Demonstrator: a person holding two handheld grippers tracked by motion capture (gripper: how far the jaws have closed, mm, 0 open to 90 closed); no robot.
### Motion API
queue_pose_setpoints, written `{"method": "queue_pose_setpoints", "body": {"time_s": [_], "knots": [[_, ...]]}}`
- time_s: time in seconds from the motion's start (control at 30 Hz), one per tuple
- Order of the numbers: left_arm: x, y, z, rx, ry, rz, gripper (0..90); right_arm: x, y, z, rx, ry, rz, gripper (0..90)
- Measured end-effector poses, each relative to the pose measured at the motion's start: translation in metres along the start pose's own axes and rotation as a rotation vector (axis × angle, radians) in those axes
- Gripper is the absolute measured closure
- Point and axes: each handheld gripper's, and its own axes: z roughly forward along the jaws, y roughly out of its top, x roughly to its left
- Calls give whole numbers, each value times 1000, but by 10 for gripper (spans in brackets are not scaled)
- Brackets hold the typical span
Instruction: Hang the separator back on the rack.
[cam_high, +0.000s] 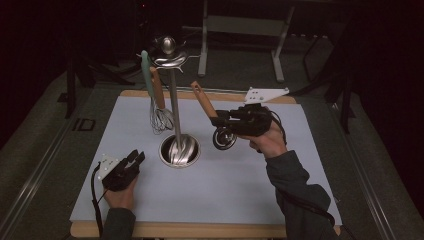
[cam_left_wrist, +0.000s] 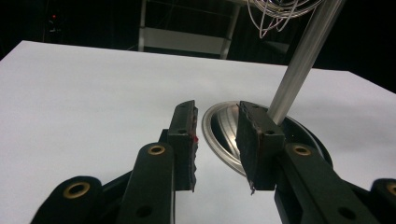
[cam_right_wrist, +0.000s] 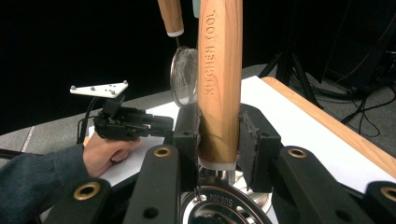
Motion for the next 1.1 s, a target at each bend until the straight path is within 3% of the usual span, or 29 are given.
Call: {"method": "queue_pose_setpoints", "body": {"time_s": [1.1], "knots": [[0,0,0,-1,1,-1,680,11,15,-5,-94,22,-28,707]]}}
